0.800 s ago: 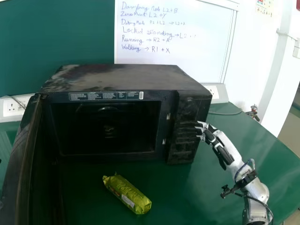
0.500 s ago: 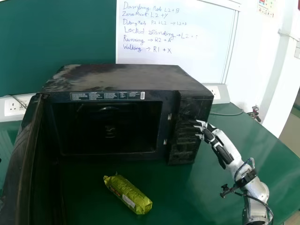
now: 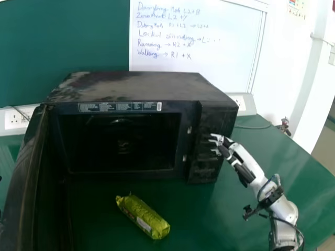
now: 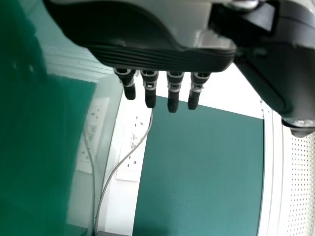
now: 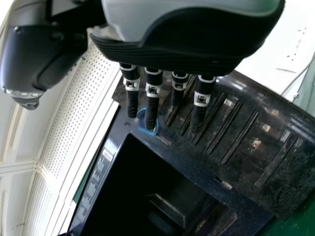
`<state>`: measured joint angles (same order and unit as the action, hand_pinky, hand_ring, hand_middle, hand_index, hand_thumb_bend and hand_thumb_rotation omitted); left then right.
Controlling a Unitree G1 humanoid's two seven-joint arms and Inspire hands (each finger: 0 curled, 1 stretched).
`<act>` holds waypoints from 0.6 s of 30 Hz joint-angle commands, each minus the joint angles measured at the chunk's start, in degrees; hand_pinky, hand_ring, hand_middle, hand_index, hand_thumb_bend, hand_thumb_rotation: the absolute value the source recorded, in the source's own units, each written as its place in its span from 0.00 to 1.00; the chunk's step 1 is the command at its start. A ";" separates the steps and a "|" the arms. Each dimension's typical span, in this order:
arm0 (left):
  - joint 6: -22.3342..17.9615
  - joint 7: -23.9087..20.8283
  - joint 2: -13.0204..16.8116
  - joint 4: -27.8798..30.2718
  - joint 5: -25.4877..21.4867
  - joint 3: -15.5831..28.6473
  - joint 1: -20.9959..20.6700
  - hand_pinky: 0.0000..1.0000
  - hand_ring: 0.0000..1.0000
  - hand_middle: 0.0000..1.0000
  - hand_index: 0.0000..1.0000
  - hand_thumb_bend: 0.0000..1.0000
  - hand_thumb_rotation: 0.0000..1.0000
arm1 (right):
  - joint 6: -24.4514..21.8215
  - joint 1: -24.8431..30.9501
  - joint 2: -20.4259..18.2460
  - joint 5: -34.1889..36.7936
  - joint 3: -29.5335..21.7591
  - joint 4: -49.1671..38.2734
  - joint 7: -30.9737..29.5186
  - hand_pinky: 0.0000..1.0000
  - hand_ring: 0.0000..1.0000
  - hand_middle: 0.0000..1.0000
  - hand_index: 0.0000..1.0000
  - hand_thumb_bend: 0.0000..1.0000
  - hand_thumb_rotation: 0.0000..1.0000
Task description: Put biscuit inside oven
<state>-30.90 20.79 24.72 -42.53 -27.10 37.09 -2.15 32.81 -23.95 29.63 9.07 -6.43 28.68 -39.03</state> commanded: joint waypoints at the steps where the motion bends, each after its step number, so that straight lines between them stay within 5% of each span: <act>1: -0.14 0.31 -1.19 0.24 0.08 -0.51 0.10 0.80 0.88 0.92 0.97 0.93 0.76 | -1.43 0.48 0.11 -0.69 0.71 -2.16 0.38 0.79 0.81 0.83 0.87 0.95 0.66; 18: 2.98 -3.31 -3.08 6.16 0.94 -1.18 1.86 0.82 0.89 0.91 0.97 1.00 0.75 | -6.72 1.86 0.75 -5.62 5.85 -15.87 0.20 0.80 0.83 0.84 0.89 0.96 0.58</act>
<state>-28.68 18.10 22.71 -37.61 -26.36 36.59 -0.81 26.71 -21.71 29.79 4.24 -1.44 13.94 -38.92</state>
